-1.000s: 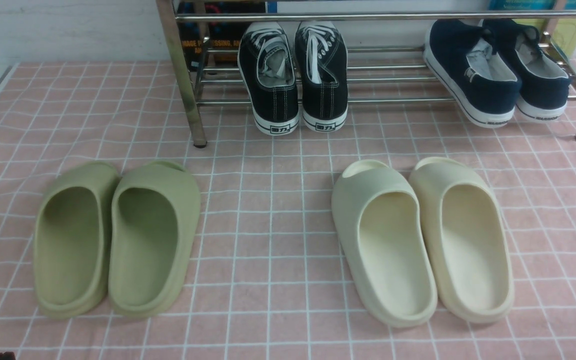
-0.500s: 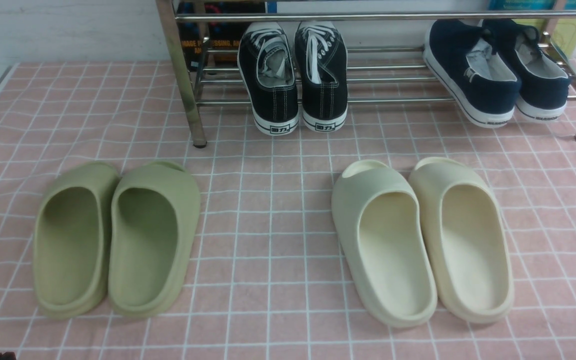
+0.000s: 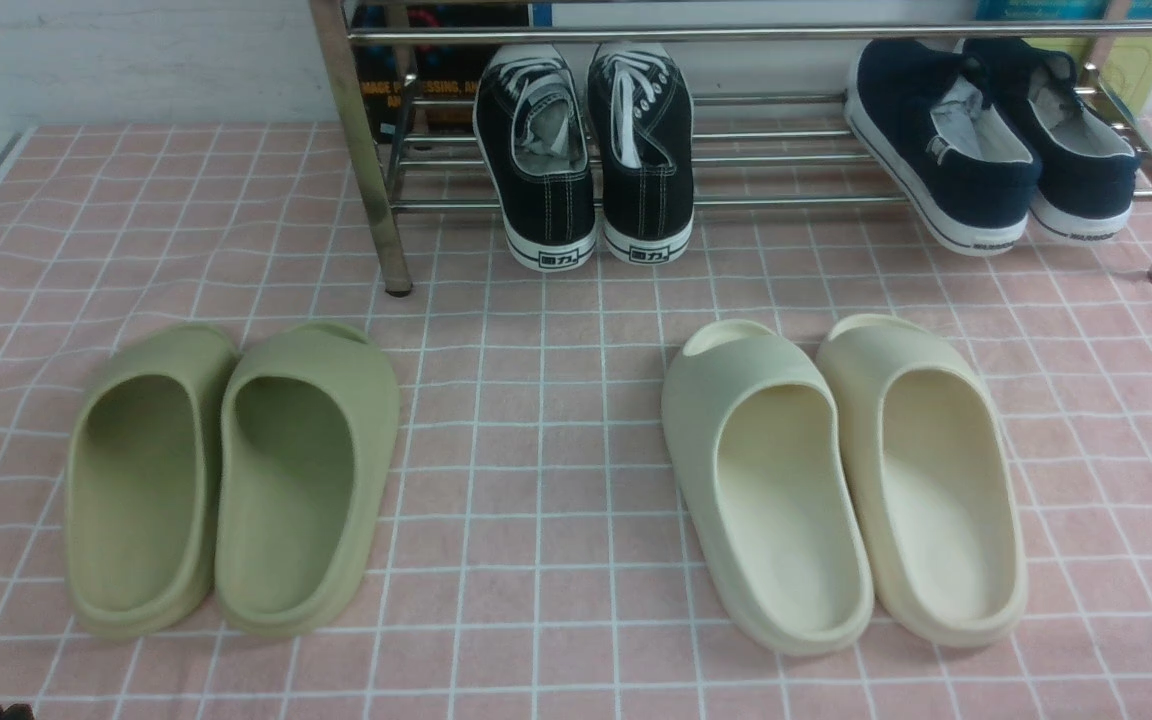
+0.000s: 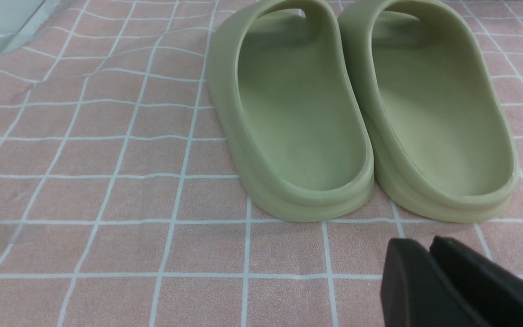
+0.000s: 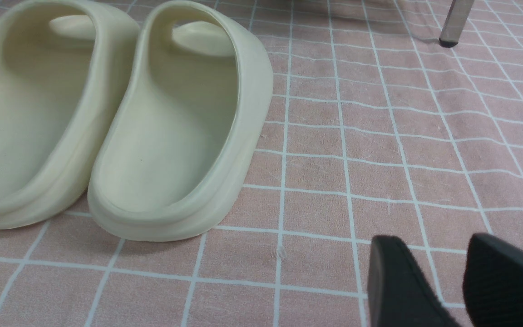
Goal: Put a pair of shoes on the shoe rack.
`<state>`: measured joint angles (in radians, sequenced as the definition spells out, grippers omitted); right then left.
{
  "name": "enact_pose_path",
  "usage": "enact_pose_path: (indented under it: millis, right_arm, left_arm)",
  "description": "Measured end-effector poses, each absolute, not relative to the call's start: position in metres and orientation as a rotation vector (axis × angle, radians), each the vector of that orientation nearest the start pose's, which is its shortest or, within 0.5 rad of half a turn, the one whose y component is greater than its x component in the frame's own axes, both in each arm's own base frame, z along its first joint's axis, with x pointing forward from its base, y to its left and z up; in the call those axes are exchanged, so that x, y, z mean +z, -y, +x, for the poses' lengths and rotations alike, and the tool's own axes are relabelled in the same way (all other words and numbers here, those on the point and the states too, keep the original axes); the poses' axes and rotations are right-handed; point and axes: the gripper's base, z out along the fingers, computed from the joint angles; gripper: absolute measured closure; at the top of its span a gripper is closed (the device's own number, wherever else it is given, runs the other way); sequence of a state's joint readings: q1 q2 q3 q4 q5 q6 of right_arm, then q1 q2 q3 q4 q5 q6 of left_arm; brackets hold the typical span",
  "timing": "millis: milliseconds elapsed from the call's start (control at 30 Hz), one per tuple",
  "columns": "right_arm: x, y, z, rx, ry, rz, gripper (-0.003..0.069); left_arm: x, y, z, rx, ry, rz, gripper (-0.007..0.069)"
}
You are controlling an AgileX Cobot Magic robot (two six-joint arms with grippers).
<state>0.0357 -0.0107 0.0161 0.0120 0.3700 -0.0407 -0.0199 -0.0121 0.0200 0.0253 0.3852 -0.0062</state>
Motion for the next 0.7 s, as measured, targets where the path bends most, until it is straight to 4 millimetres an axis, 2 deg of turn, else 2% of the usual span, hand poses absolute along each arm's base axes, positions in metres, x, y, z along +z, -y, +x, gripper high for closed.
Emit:
enact_pose_path:
  millis: [700]
  right_arm:
    - [0.1751, -0.0023, 0.0525, 0.008, -1.858, -0.064, 0.0419]
  left_arm:
    - [0.1725, 0.0002, 0.0521, 0.006, -1.876, 0.027, 0.0513]
